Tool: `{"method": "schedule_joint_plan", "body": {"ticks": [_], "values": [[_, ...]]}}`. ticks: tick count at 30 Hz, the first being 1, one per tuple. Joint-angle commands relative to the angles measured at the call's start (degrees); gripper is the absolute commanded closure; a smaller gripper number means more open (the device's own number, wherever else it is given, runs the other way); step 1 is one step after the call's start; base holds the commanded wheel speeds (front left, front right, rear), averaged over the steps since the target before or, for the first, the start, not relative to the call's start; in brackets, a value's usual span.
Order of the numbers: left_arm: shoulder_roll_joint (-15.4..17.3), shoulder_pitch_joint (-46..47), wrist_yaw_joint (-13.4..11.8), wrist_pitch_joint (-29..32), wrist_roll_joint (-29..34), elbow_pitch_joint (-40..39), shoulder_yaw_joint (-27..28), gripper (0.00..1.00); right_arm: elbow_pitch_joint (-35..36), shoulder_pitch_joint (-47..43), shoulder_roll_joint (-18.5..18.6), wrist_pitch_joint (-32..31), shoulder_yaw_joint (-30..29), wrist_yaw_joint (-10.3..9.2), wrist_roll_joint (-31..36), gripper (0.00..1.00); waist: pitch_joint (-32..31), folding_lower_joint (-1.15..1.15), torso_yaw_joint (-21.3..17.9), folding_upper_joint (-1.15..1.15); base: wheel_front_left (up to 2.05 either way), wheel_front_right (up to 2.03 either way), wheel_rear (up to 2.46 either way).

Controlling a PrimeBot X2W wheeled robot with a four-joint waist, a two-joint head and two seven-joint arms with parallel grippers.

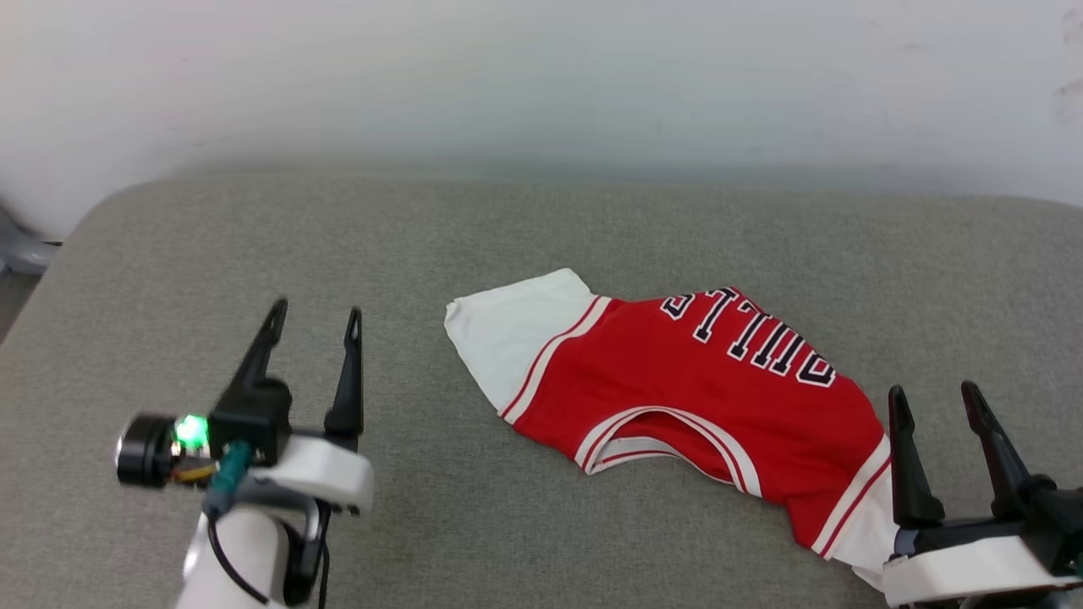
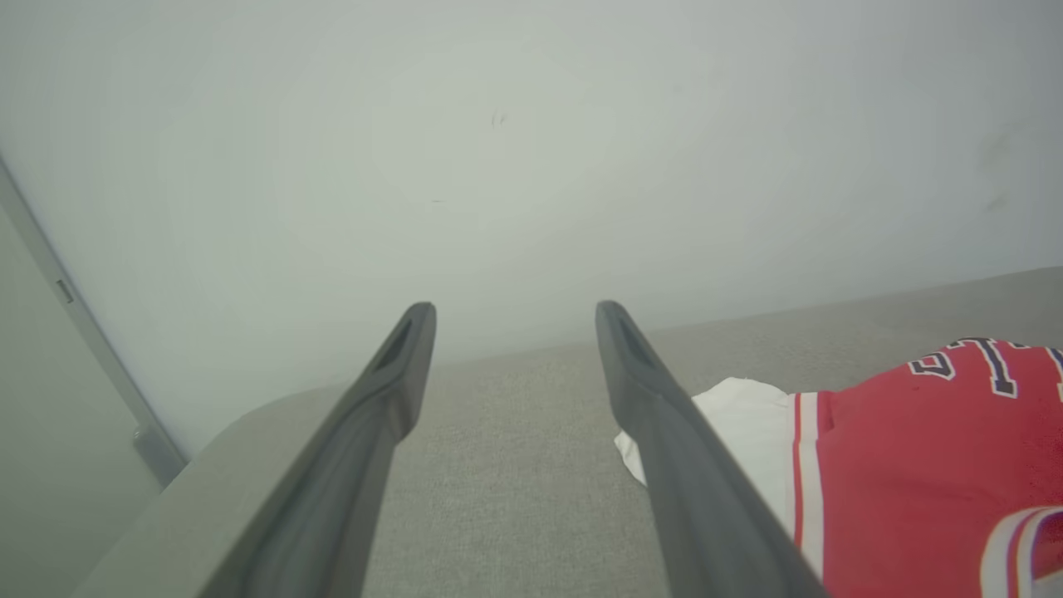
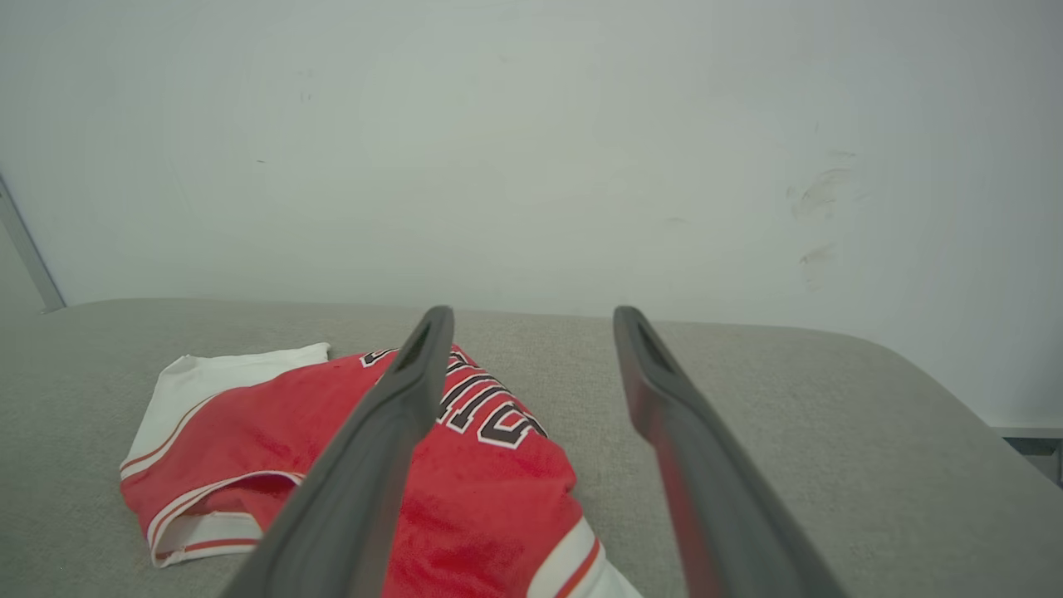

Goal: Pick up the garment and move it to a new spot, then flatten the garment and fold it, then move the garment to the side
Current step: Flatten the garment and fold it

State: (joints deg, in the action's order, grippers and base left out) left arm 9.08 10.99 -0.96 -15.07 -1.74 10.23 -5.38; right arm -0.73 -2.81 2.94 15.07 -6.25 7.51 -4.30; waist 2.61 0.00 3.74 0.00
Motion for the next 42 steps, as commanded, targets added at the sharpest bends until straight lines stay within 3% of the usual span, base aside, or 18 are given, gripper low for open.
{"method": "schedule_joint_plan", "body": {"ticks": [1,10,14,18,25,30,36,42], "values": [[0.54,2.44,0.71,-0.15,-0.30,0.53,0.23,0.00,0.49,1.11,-0.13,0.16,0.22,-0.04,0.23,0.00,1.30,0.00,-0.78,0.00,0.00,0.00,0.00],[4.61,18.22,6.23,0.25,-2.47,10.03,0.13,0.00,2.77,4.55,-0.13,0.16,0.68,-0.05,-0.03,0.00,7.04,0.00,-3.81,0.00,0.00,0.00,0.00],[6.48,26.36,8.02,4.50,-5.29,14.92,-2.73,0.00,3.75,6.04,-0.15,0.16,0.66,-0.04,-0.16,0.00,9.69,0.00,-4.67,0.00,0.00,0.00,0.00],[7.81,32.99,8.34,13.67,-10.97,18.24,-8.76,0.00,3.96,7.07,-0.14,0.16,0.86,-0.05,-0.02,0.00,12.02,0.00,-5.55,0.00,0.00,0.00,0.00],[13.86,41.27,8.36,35.39,-27.52,20.67,-21.22,0.00,4.26,9.04,-0.13,0.16,0.92,-0.05,-0.66,0.00,15.29,0.00,-7.36,0.00,0.00,0.00,0.00],[17.45,45.14,8.37,47.81,-34.44,22.65,-28.27,0.00,4.59,10.24,-0.13,0.16,1.11,-0.05,-0.91,0.00,17.36,0.00,-8.72,0.00,0.00,0.00,0.00],[20.27,47.58,8.37,58.28,-39.22,26.54,-34.35,0.00,4.89,11.54,-0.13,0.16,1.40,-0.05,-1.53,0.00,19.75,0.00,-10.51,0.00,0.00,0.00,0.00],[21.97,45.39,8.38,62.31,-42.27,28.58,-39.59,0.00,4.84,12.40,-0.14,0.16,1.27,-0.05,-2.22,0.00,21.34,0.00,-11.73,0.00,0.00,0.00,0.00]]}}
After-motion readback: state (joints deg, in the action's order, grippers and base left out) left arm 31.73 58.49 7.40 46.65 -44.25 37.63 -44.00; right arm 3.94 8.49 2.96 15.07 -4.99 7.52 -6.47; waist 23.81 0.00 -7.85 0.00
